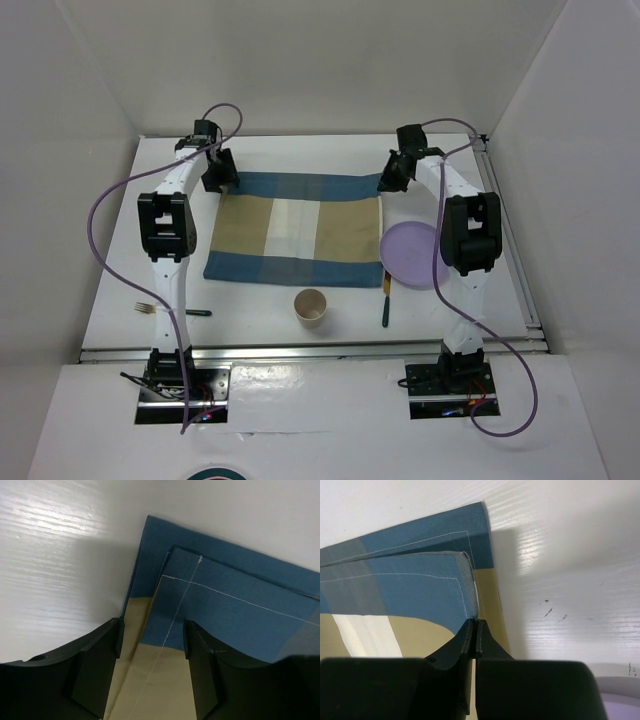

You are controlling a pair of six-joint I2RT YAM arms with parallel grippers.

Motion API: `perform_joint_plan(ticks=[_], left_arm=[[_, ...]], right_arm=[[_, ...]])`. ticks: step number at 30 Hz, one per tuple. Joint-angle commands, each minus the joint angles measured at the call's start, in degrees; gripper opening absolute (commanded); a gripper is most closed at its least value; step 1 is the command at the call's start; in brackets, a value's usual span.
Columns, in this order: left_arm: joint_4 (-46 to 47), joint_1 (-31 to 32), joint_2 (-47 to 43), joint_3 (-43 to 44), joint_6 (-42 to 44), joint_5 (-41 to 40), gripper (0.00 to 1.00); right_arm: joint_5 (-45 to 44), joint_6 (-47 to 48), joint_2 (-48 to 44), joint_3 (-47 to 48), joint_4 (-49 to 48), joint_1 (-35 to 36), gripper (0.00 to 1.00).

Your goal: Set the dinner table for one person

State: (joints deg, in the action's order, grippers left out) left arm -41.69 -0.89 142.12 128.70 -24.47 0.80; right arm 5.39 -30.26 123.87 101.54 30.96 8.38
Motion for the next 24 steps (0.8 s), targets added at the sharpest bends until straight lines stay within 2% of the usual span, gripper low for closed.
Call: perform_joint_plan(ticks=[1, 2, 5, 6, 10, 13, 15, 20, 21, 22, 24], left_arm=[[-0.2, 0.1, 1.3, 1.7, -0.1, 0.3, 0.67], [-0.2, 0.1, 2.0, 1.7, -0.1, 0.3, 0.62], [-0.8, 0.1, 2.6, 1.7, -0.1, -0.3, 0.56], [-0.8, 0.1, 2.6, 1.7, -0.1, 0.3, 0.48], [-0.8, 0.6, 1.5, -0.8, -0.1, 0.3, 0.39], [0.4, 1.2, -0.5, -4.4, -0.9, -2.0, 0.39], [1.6, 1.2, -2.9, -7.0, -0.9, -2.6, 0.42], [1.6, 1.9, -5.3, -8.6, -0.9, -4.3, 0.45], [2.1, 1.9, -5.8, -9.3, -0.9, -4.3, 0.43], [2.1, 1.9, -6.3, -10.0, -0.9, -4.3, 0.36], [2.1, 2.4, -6.9, -10.6, -0.9, -4.3, 0.36]], right_arm=[[-0.3, 0.9, -1.3, 1.6, -0.6, 0.5, 0.0], [-0.3, 0.9, -1.3, 1.6, -0.6, 0.5, 0.0], [-0.3, 0.9, -0.7, 2.2, -0.6, 0.5, 0.0], [-0.3, 0.9, -0.7, 2.2, -0.6, 0.5, 0.0], [-0.3, 0.9, -0.2, 2.8, -0.6, 0.5, 0.0], [-0.3, 0.9, -0.2, 2.8, -0.1, 0.5, 0.0], [-0.3, 0.9, -0.2, 2.8, -0.1, 0.5, 0.0], [-0.3, 0.9, -0.2, 2.3, -0.1, 1.0, 0.0], [-0.3, 0.9, -0.2, 2.3, -0.1, 1.0, 0.0], [-0.3, 0.9, -0.2, 1.7, -0.1, 1.0, 0.0], [-0.3, 0.9, -0.7, 1.7, -0.1, 1.0, 0.0]])
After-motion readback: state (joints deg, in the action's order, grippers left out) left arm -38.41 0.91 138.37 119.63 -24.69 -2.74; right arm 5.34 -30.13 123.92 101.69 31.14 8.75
